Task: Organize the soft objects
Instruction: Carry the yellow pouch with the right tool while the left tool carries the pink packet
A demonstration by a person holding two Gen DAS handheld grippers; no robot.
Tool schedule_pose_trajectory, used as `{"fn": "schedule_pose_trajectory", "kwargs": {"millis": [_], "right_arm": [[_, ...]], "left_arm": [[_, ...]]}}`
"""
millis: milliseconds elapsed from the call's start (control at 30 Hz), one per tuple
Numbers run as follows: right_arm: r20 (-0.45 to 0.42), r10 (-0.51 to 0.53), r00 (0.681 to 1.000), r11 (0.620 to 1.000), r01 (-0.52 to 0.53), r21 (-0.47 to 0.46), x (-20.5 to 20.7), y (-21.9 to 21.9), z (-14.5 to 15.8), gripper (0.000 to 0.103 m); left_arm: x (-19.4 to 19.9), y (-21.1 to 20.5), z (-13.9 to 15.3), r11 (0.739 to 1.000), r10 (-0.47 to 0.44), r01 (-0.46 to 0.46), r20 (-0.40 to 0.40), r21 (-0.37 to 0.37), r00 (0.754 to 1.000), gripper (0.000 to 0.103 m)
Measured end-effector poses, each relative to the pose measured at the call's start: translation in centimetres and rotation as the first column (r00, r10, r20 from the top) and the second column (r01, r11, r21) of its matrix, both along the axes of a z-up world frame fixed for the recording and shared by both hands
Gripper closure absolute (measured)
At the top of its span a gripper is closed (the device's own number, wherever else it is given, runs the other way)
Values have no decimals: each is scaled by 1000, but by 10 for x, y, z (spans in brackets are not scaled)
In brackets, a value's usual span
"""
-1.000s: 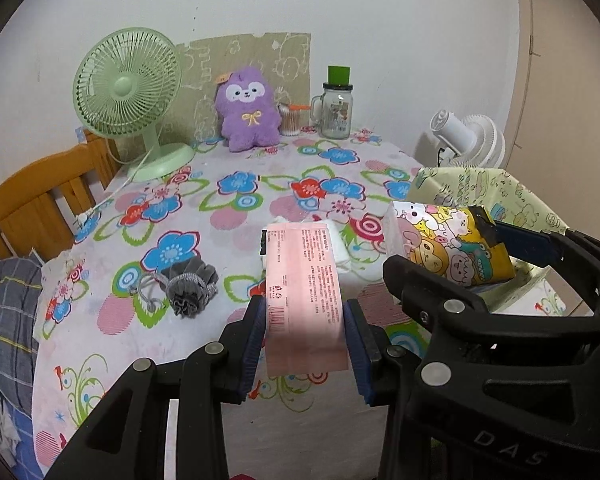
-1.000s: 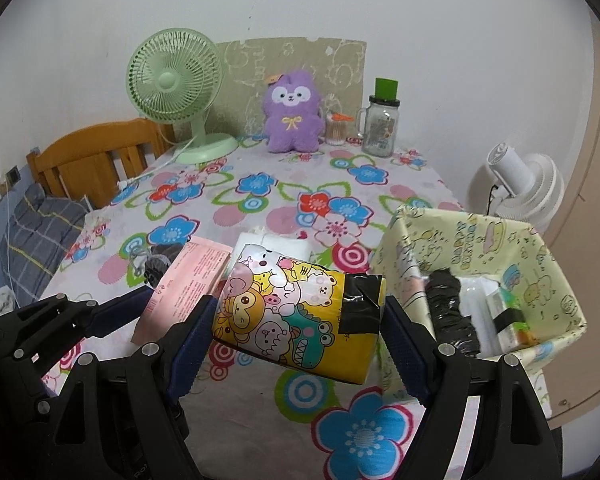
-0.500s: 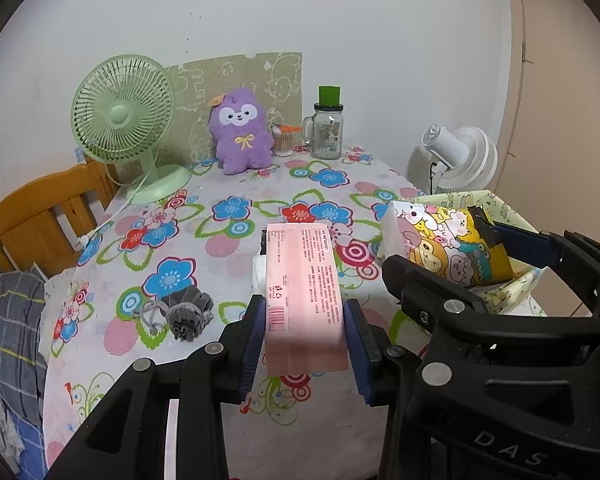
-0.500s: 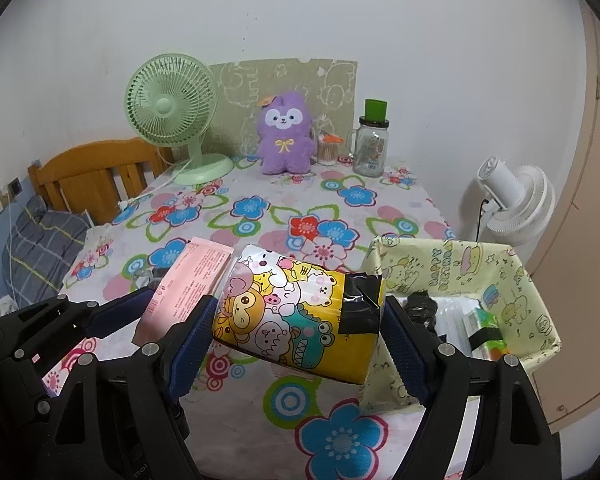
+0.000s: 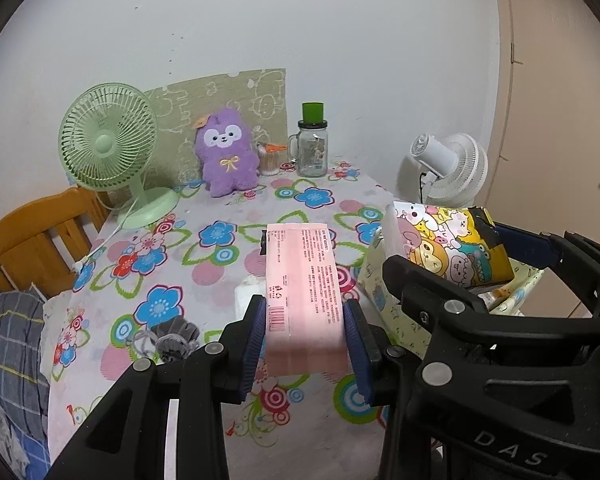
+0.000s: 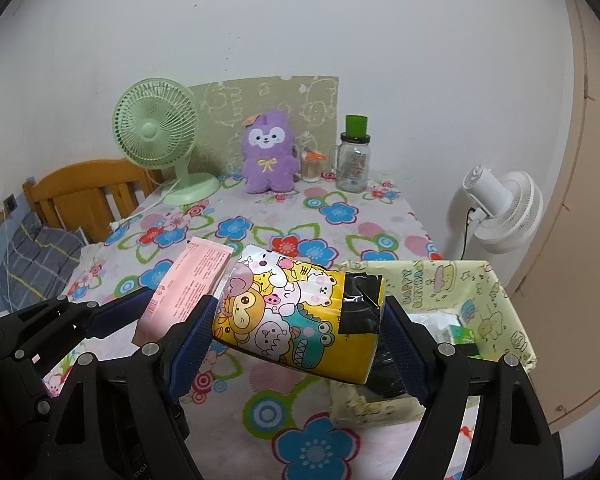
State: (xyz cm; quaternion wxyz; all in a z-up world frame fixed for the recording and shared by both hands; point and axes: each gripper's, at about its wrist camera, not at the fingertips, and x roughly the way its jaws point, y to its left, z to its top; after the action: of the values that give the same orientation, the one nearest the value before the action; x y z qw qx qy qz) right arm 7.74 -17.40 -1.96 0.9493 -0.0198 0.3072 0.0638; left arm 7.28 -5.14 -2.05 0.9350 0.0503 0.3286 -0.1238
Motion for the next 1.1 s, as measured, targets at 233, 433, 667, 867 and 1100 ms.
{"fn": "schedule_pose_trajectory", "kwargs": {"millis": [233, 433, 667, 867, 1100], "right_arm": [[4, -24, 1000, 1000, 24, 4, 6, -21, 3, 20], [4, -58, 998, 998, 58, -1, 10, -40, 7, 20], [4, -122, 993, 992, 122, 11, 13, -65, 8, 20], [-4, -158, 987, 987, 158, -2, 17, -84, 5, 20], [-17, -174, 985, 985, 174, 1, 25, -105, -1, 20]], "left_arm": [[7, -20, 3, 1000, -22, 22, 0, 5, 1000, 63], [14, -41, 5, 998, -55, 55, -4, 2, 998, 63], [23, -66, 7, 993, -116, 116, -1, 9, 993, 63], [30, -86, 3, 988, -156, 156, -12, 9, 988, 63], [39, -110, -2, 983, -185, 185, -27, 17, 982, 63]]}}
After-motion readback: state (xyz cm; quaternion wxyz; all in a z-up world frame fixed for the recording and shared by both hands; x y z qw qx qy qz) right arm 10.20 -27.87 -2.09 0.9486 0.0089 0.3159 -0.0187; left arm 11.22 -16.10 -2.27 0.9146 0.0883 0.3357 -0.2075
